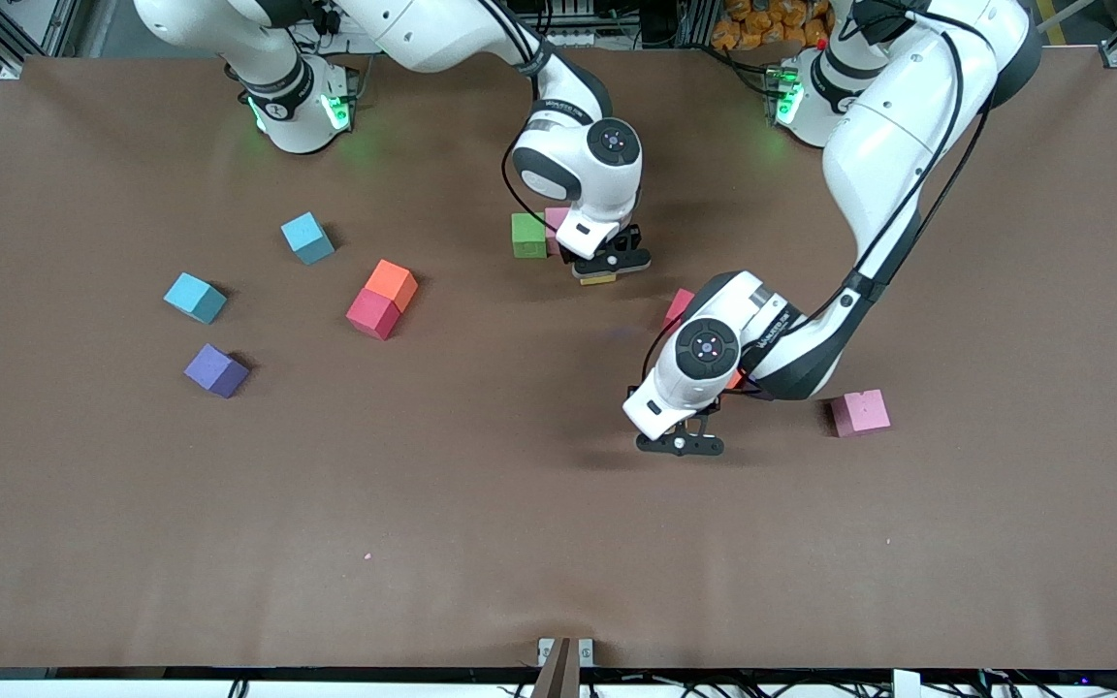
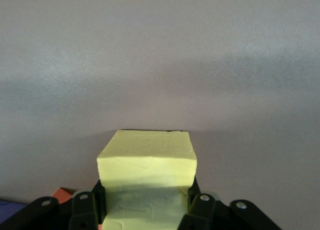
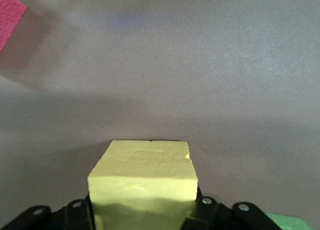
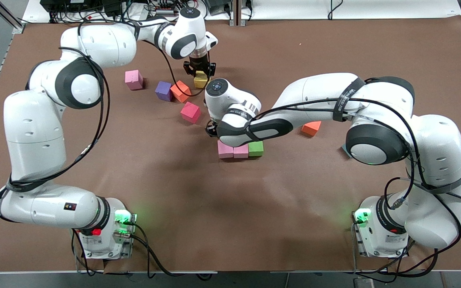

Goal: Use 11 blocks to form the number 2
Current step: 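Release the yellow cube with the right gripper while the left gripper lifts yellow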

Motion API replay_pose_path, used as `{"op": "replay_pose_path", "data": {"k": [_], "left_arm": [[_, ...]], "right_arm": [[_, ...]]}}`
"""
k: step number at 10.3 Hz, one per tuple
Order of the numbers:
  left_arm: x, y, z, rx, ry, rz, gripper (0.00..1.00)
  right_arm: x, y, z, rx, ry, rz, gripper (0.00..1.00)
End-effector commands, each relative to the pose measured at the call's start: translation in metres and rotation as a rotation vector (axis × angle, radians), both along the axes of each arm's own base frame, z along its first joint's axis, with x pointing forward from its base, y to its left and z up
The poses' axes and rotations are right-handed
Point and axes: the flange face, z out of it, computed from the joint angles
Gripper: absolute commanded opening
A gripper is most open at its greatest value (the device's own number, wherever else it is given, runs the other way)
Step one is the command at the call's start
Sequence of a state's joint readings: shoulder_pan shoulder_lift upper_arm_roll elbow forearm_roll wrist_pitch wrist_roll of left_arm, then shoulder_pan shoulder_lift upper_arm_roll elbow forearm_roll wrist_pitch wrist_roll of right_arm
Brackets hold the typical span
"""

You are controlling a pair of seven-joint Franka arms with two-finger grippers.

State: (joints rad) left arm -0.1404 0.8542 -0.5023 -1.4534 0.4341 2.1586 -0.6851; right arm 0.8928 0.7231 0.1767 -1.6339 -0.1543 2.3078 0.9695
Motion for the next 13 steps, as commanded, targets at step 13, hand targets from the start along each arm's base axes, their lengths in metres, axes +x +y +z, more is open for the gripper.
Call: {"op": "replay_pose_path", "data": {"k": [13], "left_arm": [[-0.032, -0.027, 0.089, -0.016, 0.077, 0.243, 0.32]], "right_arm": [[0.046, -0.171, 0.189, -0.052, -0.036, 0.028, 1.0]]}}
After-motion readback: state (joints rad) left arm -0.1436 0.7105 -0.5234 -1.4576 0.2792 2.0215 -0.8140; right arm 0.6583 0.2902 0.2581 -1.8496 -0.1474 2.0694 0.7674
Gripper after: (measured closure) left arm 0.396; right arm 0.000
